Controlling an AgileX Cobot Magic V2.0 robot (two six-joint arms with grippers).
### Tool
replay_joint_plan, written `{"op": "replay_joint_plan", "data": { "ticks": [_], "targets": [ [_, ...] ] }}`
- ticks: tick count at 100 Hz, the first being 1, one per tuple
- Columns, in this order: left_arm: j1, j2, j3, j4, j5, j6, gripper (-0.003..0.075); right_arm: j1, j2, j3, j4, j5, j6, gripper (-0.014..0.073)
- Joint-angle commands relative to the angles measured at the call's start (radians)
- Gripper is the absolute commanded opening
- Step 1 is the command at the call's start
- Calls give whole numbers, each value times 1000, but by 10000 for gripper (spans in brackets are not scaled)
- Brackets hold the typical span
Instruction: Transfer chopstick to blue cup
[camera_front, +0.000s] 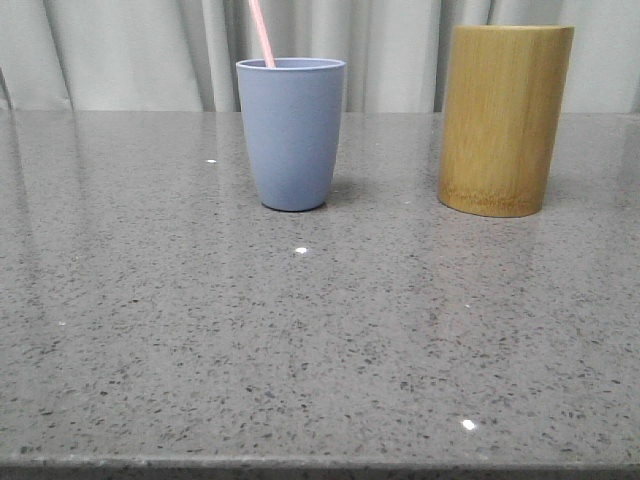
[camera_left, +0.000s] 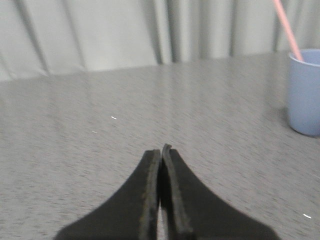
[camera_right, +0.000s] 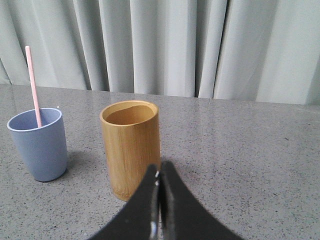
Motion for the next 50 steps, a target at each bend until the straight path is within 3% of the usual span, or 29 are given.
{"op": "replay_joint_plan", "data": {
  "ticks": [1,31,37,50],
  "targets": [
    [60,-33,27,-44,-144,43,-19,-4,10,-26,-13,-81,-7,-62],
    [153,-182,202,-64,-160,43,-19,-4,10,-26,-13,-81,-7,-62],
    [157,-199,202,-71,-93,43,-19,-4,10,-26,-13,-81,-7,-62],
    [157,-196,202,-71,-80,43,-19,-4,10,-26,-13,-81,-7,-62]
  ]
}}
